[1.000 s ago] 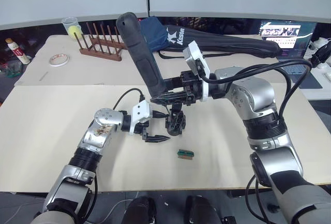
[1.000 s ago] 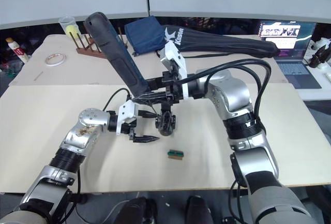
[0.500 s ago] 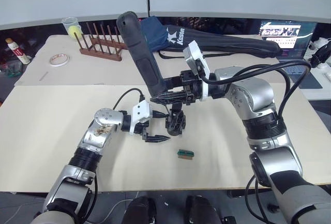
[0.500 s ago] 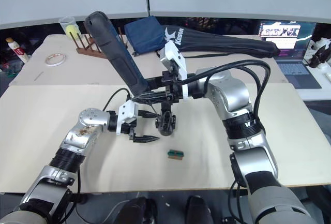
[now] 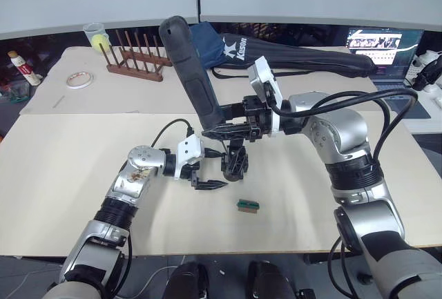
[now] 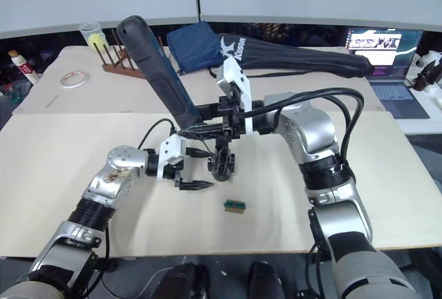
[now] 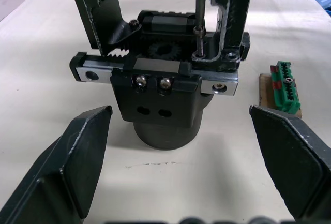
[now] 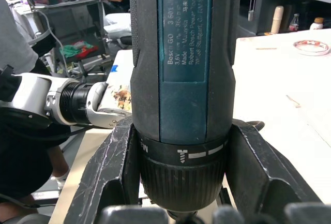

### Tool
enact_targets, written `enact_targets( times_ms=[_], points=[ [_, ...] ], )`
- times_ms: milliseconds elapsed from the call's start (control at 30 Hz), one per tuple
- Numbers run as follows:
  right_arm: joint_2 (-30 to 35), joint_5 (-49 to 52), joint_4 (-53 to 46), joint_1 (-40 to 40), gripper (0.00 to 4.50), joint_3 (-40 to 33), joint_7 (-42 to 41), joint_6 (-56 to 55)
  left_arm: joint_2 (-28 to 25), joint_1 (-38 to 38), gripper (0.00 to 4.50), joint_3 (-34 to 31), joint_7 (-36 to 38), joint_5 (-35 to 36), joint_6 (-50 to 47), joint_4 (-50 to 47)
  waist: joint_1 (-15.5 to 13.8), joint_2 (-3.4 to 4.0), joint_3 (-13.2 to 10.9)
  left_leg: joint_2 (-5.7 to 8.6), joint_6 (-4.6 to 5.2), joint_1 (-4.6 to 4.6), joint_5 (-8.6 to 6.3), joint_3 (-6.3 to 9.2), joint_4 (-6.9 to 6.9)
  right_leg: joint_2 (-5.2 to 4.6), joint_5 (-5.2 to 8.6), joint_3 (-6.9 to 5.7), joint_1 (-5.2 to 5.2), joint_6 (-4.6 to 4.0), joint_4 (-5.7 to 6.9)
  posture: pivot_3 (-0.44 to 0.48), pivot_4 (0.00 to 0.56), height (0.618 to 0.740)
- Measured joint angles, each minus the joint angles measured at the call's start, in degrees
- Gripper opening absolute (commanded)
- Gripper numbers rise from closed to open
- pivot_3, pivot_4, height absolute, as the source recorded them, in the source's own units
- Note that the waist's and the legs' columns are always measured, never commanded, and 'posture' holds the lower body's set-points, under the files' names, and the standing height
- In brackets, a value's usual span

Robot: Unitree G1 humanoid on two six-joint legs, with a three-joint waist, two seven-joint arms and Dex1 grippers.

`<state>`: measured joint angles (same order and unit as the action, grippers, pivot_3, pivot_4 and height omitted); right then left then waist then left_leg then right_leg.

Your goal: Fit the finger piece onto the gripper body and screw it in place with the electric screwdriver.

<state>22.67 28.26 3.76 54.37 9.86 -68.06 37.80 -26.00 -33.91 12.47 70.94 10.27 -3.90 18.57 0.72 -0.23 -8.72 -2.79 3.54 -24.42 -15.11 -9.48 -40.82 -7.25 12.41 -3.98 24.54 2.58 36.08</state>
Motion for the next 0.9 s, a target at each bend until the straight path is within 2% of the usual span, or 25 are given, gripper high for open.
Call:
enact_targets(
  times_ms=[900],
  points=[
    [0.1, 1.7, -3.0, -2.9, 1.9, -1.5, 3.7, -0.1, 3.2, -2.6, 4.5, 0.1, -0.4, -2.2, 2.6, 5.3, 0.0, 0.0, 0.0, -0.01, 0.0, 0.0, 0.0, 0.01, 0.0, 0.0, 0.0, 0.0, 0.0, 0.0, 0.0, 0.0, 0.15, 0.74]
  ],
)
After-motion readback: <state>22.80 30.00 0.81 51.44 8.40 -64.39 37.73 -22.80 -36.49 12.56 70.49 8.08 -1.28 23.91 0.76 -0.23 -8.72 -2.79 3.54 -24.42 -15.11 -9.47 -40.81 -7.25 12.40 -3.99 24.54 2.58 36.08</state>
